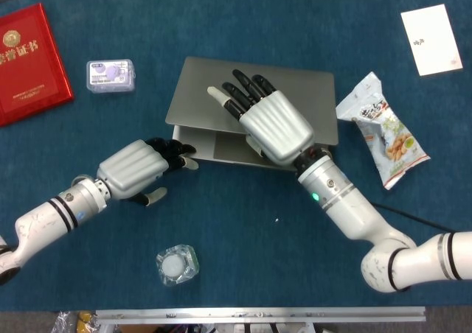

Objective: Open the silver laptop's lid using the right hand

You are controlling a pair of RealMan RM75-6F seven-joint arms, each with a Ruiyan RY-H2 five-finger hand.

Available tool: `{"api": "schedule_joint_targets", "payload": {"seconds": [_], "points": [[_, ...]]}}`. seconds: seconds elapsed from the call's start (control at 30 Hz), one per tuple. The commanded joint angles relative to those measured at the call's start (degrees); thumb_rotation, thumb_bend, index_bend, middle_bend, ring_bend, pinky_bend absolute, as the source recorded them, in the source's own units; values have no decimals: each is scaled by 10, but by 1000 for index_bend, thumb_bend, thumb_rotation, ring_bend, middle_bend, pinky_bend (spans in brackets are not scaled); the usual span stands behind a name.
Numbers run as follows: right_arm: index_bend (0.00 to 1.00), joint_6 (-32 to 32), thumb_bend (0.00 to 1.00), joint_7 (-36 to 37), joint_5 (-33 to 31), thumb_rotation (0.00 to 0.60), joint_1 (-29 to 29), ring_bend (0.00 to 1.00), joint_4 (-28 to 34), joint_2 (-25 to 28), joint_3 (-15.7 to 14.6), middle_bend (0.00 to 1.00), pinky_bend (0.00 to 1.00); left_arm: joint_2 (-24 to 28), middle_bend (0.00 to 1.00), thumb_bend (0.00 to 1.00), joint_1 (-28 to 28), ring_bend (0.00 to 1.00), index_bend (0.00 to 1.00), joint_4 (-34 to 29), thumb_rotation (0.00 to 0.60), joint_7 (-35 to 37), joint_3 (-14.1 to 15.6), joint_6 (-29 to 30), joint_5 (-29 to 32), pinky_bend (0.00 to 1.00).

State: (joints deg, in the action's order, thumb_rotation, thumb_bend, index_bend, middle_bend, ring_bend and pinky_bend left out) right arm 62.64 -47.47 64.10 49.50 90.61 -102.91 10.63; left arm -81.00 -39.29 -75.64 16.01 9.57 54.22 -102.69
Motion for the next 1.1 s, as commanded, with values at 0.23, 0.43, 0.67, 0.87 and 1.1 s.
{"api": "schedule_joint_targets", "payload": {"seconds": [0.23, 0.43, 0.67, 0.87, 1.1], "points": [[102, 3, 287, 3, -1, 600, 0, 31, -1, 3, 1, 163, 189, -2, 101, 417, -12, 108, 191, -8, 600, -18, 5, -31, 21, 184], [102, 6, 287, 8, 0, 600, -2, 31, 0, 6, 2, 163, 189, 1, 103, 416, -16, 107, 191, -14, 600, -22, 10, -42, 30, 184], [102, 13, 287, 13, 2, 600, -4, 31, 5, 14, 8, 163, 189, 2, 104, 417, -21, 108, 192, -20, 600, -26, 14, -49, 35, 184], [102, 19, 287, 16, 2, 600, -6, 31, 7, 19, 11, 163, 188, 1, 106, 416, -24, 108, 193, -22, 600, -29, 17, -53, 38, 184], [102, 28, 287, 21, -1, 600, -9, 31, 12, 32, 21, 163, 189, 1, 106, 417, -25, 107, 193, -22, 600, -31, 21, -53, 39, 184]]}}
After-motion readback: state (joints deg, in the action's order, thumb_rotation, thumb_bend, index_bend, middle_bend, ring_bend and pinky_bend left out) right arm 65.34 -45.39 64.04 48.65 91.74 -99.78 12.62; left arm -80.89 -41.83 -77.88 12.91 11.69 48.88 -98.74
